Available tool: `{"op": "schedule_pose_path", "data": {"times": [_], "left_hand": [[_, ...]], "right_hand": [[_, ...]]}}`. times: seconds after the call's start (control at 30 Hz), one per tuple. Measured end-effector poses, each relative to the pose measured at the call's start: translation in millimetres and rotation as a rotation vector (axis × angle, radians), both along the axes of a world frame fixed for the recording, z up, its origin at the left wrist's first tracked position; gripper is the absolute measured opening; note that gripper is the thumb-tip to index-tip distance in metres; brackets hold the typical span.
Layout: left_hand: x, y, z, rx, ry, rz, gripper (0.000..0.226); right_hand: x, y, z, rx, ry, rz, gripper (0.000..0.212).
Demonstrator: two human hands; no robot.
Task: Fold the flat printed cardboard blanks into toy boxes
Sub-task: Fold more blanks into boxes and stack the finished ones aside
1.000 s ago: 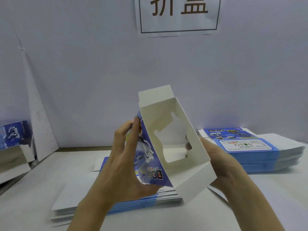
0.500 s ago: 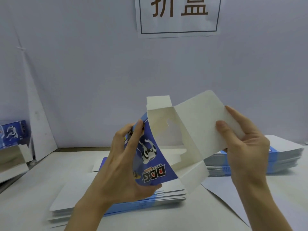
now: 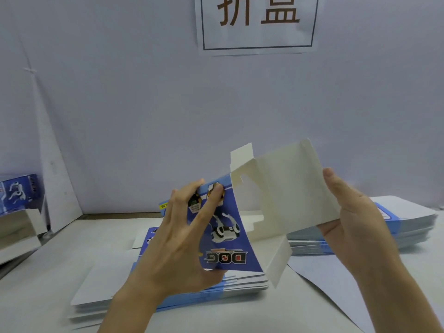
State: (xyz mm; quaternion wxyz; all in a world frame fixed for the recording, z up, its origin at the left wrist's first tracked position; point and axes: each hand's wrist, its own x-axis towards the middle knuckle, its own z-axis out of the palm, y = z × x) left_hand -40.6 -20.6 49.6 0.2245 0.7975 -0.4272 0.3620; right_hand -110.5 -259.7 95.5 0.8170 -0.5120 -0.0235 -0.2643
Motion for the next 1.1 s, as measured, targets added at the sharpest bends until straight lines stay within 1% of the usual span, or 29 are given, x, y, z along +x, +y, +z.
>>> {"op": "schedule_pose_path", "data": {"times": [0.07, 0.2, 0.23, 0.3, 0.37, 0.4, 0.43, 0.5, 0.53, 0.57, 0.6, 0.63, 0.67, 0.7, 0.73, 0.77, 0.8, 0.83, 0.87, 0.9, 0.93, 1.0, 1.07, 1.1], "left_hand": [[1, 0, -1, -0.005, -0.021, 0.014, 0.108], [0, -3, -1, -0.038, -0.024, 0.025, 0.117], [0, -4, -1, -0.042, -0.029, 0.031, 0.117], [1, -6, -2, -0.075, -0.038, 0.059, 0.112], [1, -9, -3, -0.172, -0.007, 0.081, 0.112], [0, -11, -3, -0.243, 0.041, 0.09, 0.119], [-1, -12, -3, -0.32, 0.118, 0.092, 0.128], [-5, -17, 1, -0.486, 0.308, 0.068, 0.142], [-7, -21, 2, -0.571, 0.387, 0.052, 0.144], [-9, -25, 2, -0.658, 0.446, 0.042, 0.141], [-11, -29, 2, -0.736, 0.505, 0.035, 0.136], [-13, -32, 3, -0.794, 0.572, 0.028, 0.133], [-14, -36, 2, -0.832, 0.643, 0.016, 0.131], [-15, -38, 2, -0.863, 0.699, -0.012, 0.13], [-15, -39, 1, -0.893, 0.735, -0.047, 0.124], [-14, -37, 2, -0.907, 0.751, -0.072, 0.115], [-12, -33, 3, -0.898, 0.749, -0.079, 0.105], [-10, -28, 5, -0.875, 0.741, -0.087, 0.088], [-6, -23, 6, -0.858, 0.755, -0.115, 0.073], [-4, -20, 7, -0.846, 0.803, -0.167, 0.062], [-2, -18, 7, -0.834, 0.874, -0.232, 0.057], [-1, -18, 5, -0.793, 0.973, -0.296, 0.057], [-1, -21, 3, -0.782, 0.934, -0.228, 0.06], [-1, -22, 2, -0.806, 0.894, -0.19, 0.057]], "right_hand": [[2, 0, -1, -0.049, 0.023, 0.009, 0.019], [4, 2, -6, -0.16, 0.003, -0.212, 0.016], [4, 4, -6, -0.175, -0.005, -0.238, 0.017], [3, 7, -6, -0.189, -0.025, -0.254, 0.021], [5, 8, -5, -0.134, -0.054, -0.229, 0.023], [6, 8, -5, -0.111, -0.054, -0.211, 0.02], [8, 9, -5, -0.137, -0.027, -0.204, 0.022], [10, 8, -8, -0.335, 0.065, -0.151, 0.037], [10, 10, -11, -0.486, 0.107, -0.07, 0.042], [10, 13, -14, -0.645, 0.147, 0.04, 0.047], [10, 19, -18, -0.782, 0.185, 0.162, 0.057], [10, 27, -21, -0.863, 0.205, 0.262, 0.073], [13, 35, -26, -0.895, 0.187, 0.318, 0.087], [16, 42, -32, -0.915, 0.155, 0.294, 0.097], [20, 47, -36, -0.927, 0.123, 0.202, 0.102], [22, 48, -37, -0.915, 0.095, 0.098, 0.099], [24, 46, -37, -0.86, 0.073, 0.044, 0.094], [24, 42, -35, -0.775, 0.074, 0.052, 0.09], [25, 37, -34, -0.681, 0.096, 0.11, 0.088], [25, 32, -33, -0.614, 0.126, 0.183, 0.086], [24, 28, -33, -0.587, 0.148, 0.239, 0.084], [24, 29, -33, -0.607, 0.171, 0.254, 0.087], [25, 33, -36, -0.623, 0.178, 0.23, 0.093], [26, 34, -37, -0.624, 0.172, 0.22, 0.093]]}}
